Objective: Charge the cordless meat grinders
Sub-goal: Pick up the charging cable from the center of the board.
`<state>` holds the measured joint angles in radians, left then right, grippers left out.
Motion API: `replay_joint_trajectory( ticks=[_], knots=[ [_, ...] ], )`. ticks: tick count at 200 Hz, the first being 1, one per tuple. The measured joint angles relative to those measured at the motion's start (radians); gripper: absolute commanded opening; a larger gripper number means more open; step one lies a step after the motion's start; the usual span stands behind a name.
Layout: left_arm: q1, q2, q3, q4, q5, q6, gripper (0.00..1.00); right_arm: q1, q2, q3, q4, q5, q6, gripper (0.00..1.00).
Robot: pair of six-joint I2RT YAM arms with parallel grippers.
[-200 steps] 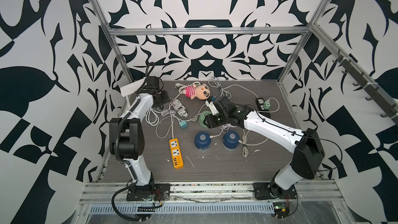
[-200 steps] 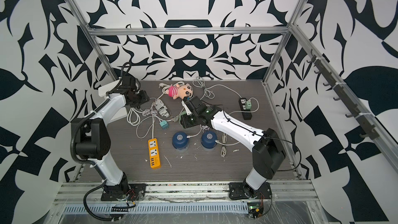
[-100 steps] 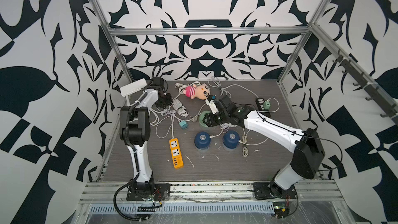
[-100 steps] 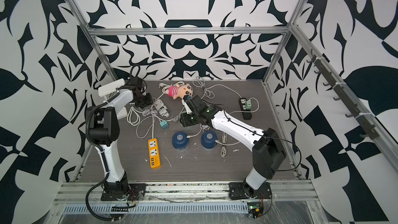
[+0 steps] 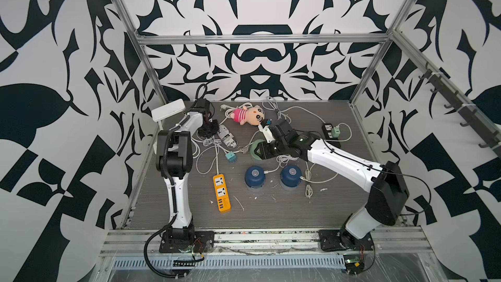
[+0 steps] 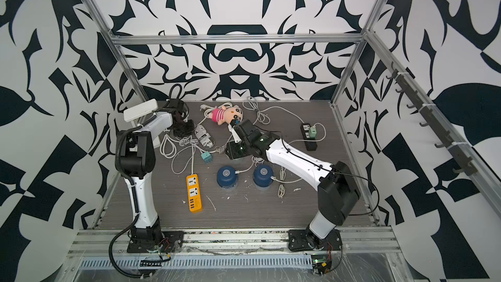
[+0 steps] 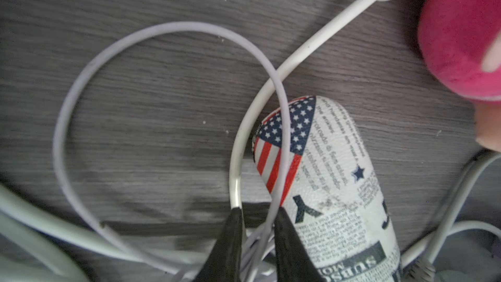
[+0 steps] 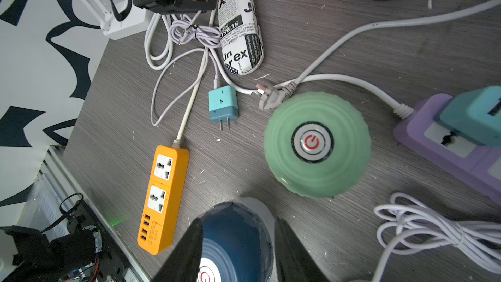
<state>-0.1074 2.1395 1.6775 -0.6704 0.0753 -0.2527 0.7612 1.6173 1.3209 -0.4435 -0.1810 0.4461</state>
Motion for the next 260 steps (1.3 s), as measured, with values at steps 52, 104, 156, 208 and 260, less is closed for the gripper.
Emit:
replay_joint_trajectory(
  ticks=[52,104,156,208,260],
  knots=[
    [-0.005,0.011,0.014,-0.010,-0.028,0.020,0.13,0.000,0.000,0.000,0.000,-0.001,0.000,0.45],
    [-0.005,0.010,0.027,-0.036,-0.061,0.027,0.00,0.000,-0.002,0.000,0.000,0.000,0.000,0.43],
    [-0.007,-0.087,0.051,-0.085,-0.078,0.034,0.00,0.000,-0.032,0.000,0.007,0.001,0.009,0.46],
    [-0.048,-0.256,0.058,-0.138,0.076,-0.027,0.00,0.000,-0.072,-0.035,0.134,-0.068,0.064,0.58],
    [-0.168,-0.455,-0.071,-0.020,0.340,-0.230,0.00,-0.016,-0.063,-0.095,0.382,-0.201,0.211,0.59]
  ],
)
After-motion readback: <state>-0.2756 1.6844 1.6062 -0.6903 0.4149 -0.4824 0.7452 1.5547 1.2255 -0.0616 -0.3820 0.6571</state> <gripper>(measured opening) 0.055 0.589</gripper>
